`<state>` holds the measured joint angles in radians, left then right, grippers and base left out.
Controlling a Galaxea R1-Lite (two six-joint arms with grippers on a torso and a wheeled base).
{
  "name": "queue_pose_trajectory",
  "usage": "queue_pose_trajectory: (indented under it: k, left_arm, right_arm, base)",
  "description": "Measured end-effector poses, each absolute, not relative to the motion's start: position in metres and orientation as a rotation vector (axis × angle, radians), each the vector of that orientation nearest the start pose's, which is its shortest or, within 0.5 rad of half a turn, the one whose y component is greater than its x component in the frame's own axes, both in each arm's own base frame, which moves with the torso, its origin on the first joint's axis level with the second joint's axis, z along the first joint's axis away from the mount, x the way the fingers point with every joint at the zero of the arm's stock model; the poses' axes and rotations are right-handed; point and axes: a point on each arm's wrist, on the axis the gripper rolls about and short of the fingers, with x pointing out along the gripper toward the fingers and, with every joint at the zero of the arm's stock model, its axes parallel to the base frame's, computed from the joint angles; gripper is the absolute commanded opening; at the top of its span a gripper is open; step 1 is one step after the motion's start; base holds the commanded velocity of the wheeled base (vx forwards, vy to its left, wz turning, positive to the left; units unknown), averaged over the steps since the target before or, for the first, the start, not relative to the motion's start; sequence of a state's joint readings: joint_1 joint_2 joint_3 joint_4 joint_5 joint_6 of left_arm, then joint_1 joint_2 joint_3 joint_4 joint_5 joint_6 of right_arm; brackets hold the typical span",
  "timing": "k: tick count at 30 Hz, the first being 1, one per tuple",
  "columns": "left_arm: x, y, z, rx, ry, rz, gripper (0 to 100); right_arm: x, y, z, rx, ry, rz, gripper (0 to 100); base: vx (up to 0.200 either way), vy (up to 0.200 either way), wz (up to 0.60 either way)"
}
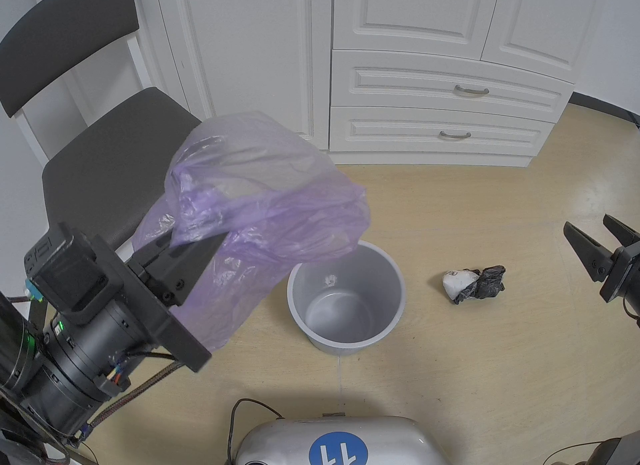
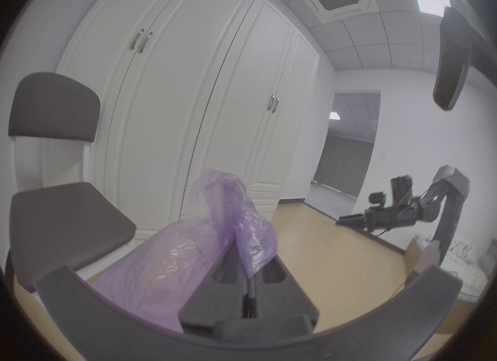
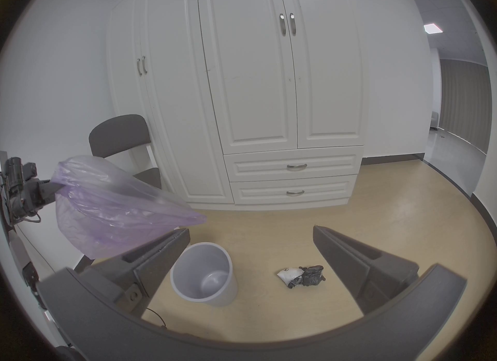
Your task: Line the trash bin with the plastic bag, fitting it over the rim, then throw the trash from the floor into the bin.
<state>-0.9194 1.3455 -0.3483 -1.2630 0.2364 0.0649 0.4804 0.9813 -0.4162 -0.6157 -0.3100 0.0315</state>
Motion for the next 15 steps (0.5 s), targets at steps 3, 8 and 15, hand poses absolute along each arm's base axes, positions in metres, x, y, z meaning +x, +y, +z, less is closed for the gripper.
queue_pose_trajectory:
  k: [3, 8, 15]
  left_arm:
    - [0.114, -0.151, 0.216, -0.137, -0.247, -0.716, 0]
    - [0.106, -0.153, 0.22, -0.184, -0.291, -0.795, 0]
    - [0.098, -0.152, 0.218, -0.212, -0.326, -0.846, 0]
  right_arm:
    - [0.114, 0.052, 0.221, 0.046, -0.028, 0.172, 100]
    - [0.116, 0.053, 0.218, 0.039, -0.012, 0.173, 100]
    - [0.116, 0.053, 0.216, 0.034, -0.001, 0.176, 100]
  base:
    - [0.0, 0.0, 0.0]
    - [0.0, 0.0, 0.0]
    - [0.0, 0.0, 0.0]
